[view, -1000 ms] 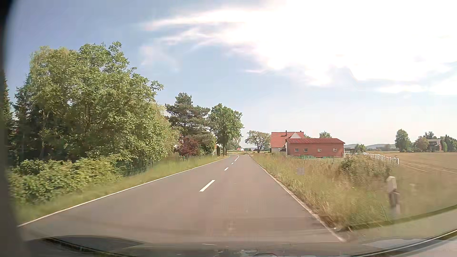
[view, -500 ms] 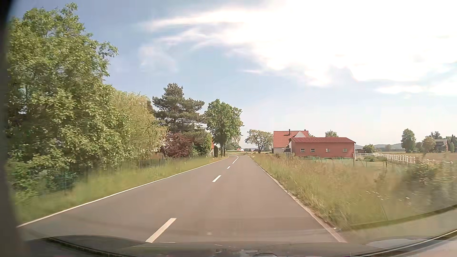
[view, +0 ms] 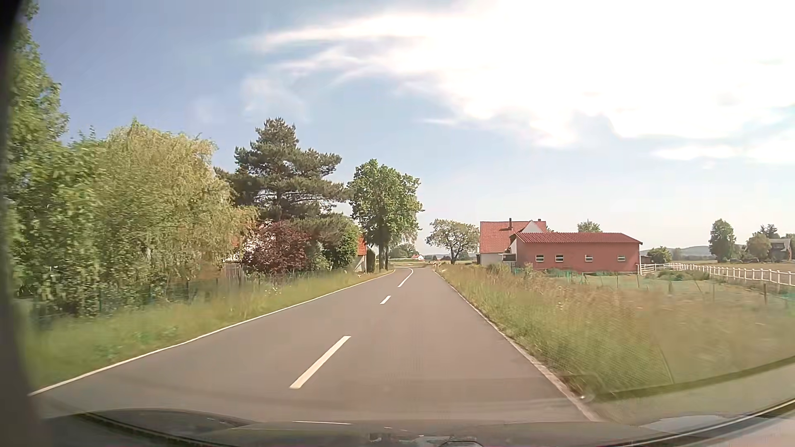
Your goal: Follow the waypoints while adhering to traffic rules and regulations
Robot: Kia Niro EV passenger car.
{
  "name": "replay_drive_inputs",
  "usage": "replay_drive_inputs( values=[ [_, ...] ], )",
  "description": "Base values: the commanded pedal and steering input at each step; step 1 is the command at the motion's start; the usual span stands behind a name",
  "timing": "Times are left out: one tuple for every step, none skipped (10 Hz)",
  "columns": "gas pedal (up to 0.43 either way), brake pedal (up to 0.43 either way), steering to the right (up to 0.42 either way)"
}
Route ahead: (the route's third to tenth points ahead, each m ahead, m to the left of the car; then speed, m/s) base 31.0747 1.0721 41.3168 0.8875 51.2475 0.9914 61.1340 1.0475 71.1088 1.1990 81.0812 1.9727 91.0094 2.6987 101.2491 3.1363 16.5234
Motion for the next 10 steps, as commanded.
replay_drive_inputs(
  values=[
    [0.228, 0.000, 0.000],
    [0.189, 0.000, 0.000],
    [0.177, 0.000, 0.000],
    [0.169, 0.000, 0.000],
    [0.157, 0.000, 0.000],
    [0.157, 0.000, 0.000],
    [0.150, 0.000, 0.000],
    [0.150, 0.000, 0.000],
    [0.138, 0.000, 0.000],
    [0.138, 0.000, 0.000]
  ],
)
